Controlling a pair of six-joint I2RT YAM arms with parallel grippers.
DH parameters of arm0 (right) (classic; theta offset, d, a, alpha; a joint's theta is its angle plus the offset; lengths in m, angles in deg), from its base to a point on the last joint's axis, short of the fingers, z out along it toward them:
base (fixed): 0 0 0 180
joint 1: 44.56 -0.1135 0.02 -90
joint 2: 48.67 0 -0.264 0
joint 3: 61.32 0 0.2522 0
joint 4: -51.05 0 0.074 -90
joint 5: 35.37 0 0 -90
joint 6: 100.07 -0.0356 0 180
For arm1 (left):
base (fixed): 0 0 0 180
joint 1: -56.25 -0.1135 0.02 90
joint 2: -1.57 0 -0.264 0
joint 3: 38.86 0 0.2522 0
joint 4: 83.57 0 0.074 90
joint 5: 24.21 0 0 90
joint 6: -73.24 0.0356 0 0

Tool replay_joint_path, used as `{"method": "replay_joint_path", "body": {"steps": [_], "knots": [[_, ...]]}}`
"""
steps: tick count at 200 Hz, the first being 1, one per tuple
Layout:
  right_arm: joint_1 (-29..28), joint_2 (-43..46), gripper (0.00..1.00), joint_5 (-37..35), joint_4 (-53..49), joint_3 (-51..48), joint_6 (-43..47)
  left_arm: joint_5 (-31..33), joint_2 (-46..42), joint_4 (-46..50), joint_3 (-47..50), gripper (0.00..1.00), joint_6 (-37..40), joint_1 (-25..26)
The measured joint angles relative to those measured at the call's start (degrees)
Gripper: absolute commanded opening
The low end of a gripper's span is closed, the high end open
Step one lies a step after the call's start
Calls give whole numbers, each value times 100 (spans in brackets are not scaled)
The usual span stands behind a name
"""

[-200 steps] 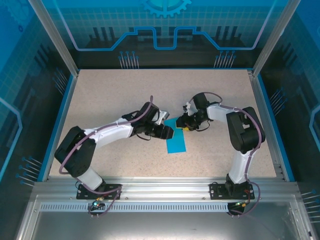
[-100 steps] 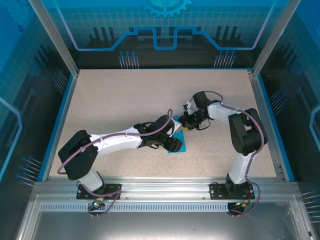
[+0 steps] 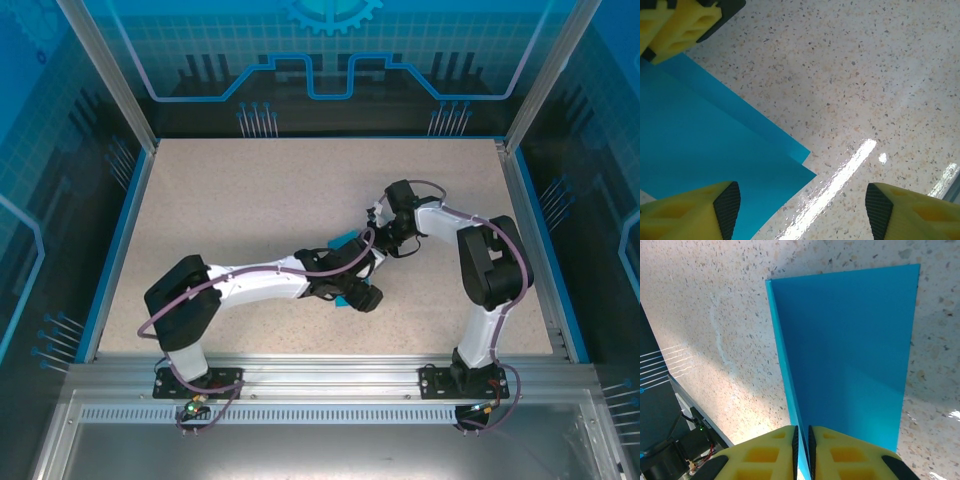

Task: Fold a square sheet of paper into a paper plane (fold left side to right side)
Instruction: Fold the triangle a second time at the center of the table.

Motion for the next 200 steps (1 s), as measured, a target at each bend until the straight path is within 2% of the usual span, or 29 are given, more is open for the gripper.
{"method": "replay_joint_path", "body": {"steps": [49,93,140,200], "knots": [[0,-50,15,0,-33,46,-17,476,608,544,-614,74,-2,339],[0,-98,15,0,-48,70,-46,1281,1086,1119,-1106,71,-35,557],[0,-133,15,0,-48,70,-61,1818,1198,1438,-1174,61,-37,603],[0,-153,16,-13,-70,70,-59,1882,1191,1401,-1174,49,7,669]]}}
